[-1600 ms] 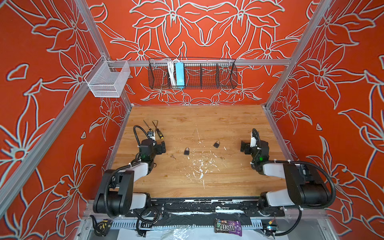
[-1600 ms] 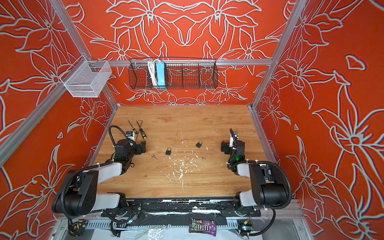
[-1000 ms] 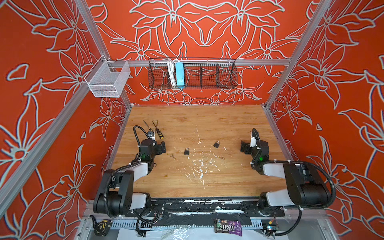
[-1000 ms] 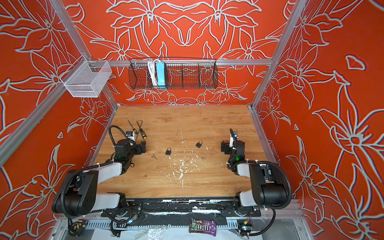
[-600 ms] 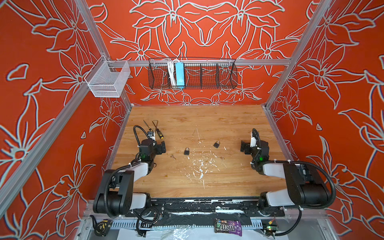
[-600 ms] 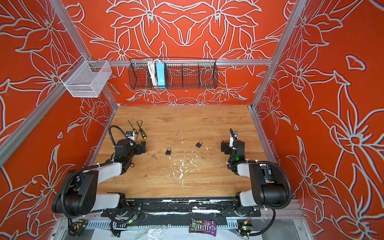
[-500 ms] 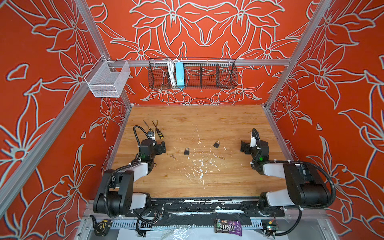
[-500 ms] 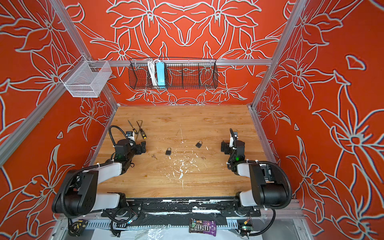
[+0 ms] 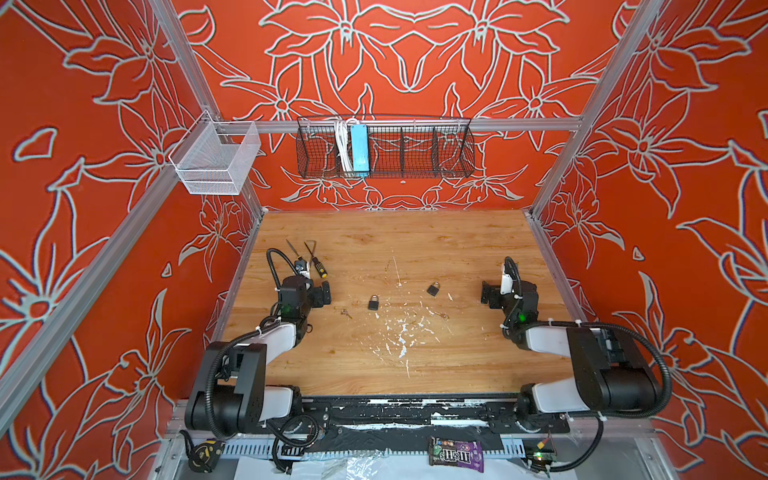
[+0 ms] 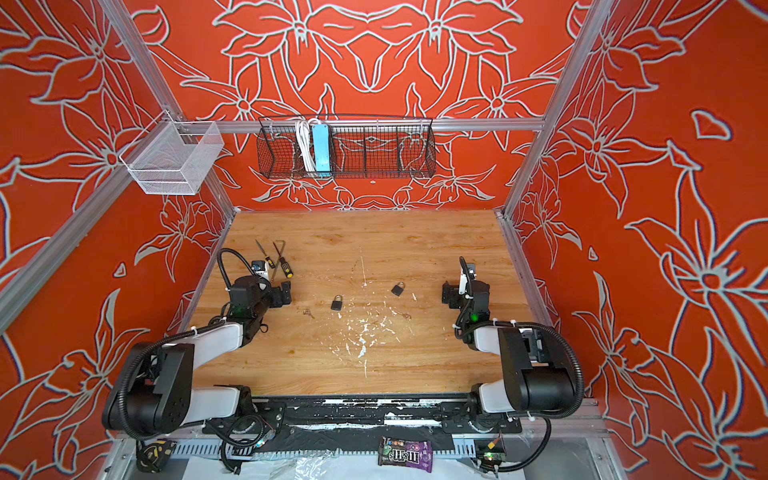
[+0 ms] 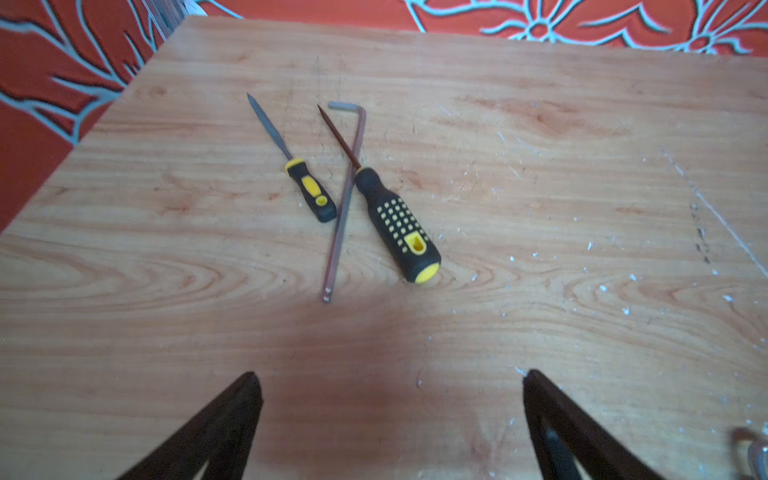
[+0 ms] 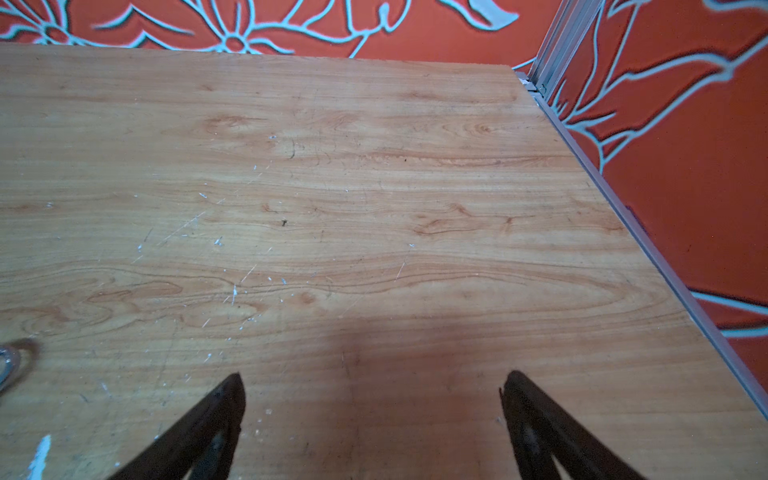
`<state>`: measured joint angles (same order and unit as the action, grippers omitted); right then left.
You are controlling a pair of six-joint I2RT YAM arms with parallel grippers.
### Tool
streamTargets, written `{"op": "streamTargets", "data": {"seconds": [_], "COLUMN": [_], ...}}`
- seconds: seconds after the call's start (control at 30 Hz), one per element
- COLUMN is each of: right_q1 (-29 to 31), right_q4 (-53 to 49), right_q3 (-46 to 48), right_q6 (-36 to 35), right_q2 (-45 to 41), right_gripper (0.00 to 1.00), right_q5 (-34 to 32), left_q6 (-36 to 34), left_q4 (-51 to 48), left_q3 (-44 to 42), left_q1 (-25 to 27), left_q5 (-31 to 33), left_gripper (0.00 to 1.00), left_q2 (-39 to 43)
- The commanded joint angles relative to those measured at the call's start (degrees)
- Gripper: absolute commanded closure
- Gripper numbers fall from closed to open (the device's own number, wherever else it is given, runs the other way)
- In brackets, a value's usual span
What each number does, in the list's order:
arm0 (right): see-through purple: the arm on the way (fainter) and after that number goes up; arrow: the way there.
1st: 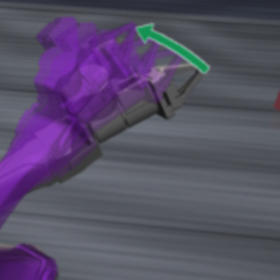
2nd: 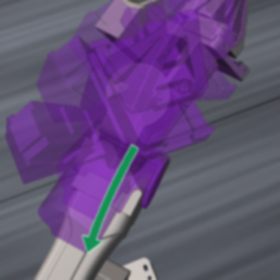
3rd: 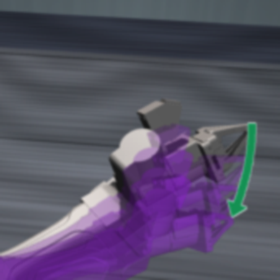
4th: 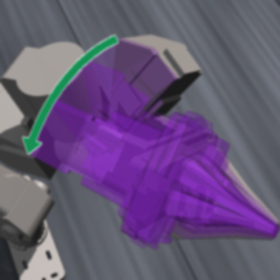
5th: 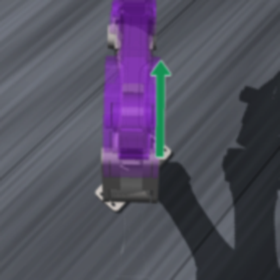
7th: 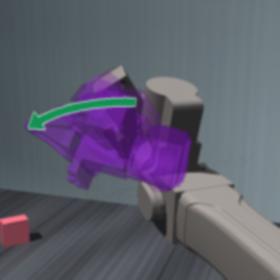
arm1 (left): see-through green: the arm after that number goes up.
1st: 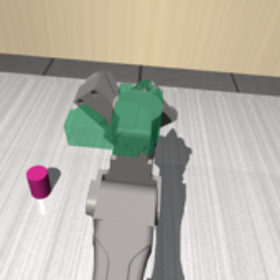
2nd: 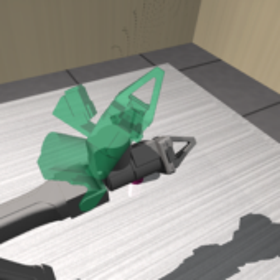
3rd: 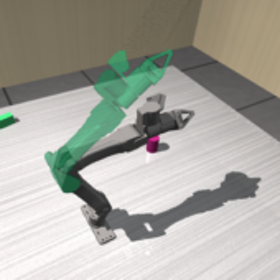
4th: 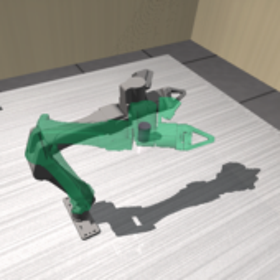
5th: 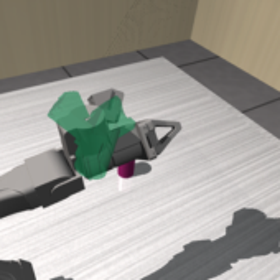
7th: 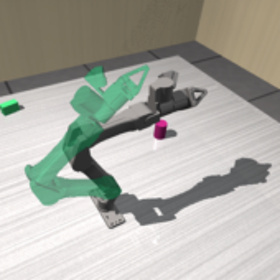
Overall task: Unlock with the key
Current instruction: 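Move the right gripper toward the silver key while the left gripper advances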
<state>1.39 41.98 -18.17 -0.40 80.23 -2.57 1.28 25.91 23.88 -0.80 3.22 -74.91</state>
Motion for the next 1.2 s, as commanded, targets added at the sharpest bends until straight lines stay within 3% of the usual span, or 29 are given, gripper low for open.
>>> {"op": "streamTargets", "data": {"seconds": [0.0,0.37,0.57,0.83,1.0,1.17], "right_q1": [0.0,-0.1,-0.1,-0.3,-0.4,0.1], "right_q4": [-5.0,-31.2,-44.6,-46.5,-50.8,-54.8], "right_q3": [-2.4,-11.7,-17.8,-17.1,-17.8,-18.4], "right_q6": [0.4,9.3,24.1,30.7,30.2,30.9], "right_q2": [-4.8,-15.0,-15.2,-16.1,-16.9,-17.4], "right_gripper": [0.03,0.03,0.03,0.03,0.02,0.03], "right_q5": [-1.3,-2.3,-0.1,8.5,13.4,17.0], "left_q6": [0.2,6.9,18.8,28.3,29.9,33.8], "left_q4": [-3.7,-14.5,-26.3,-25.6,-36.0,-39.8], "left_q3": [1.0,1.6,6.8,5.4,9.3,9.2], "left_q1": [-0.1,-0.2,-0.1,-0.1,-0.2,0.0], "left_q5": [0.3,-0.3,-0.8,-3.8,-5.6,-10.6], "left_gripper": [0.03,0.03,0.03,0.03,0.03,0.03], "left_q2": [3.6,17.6,22.2,24.3,24.9,26.9]}}
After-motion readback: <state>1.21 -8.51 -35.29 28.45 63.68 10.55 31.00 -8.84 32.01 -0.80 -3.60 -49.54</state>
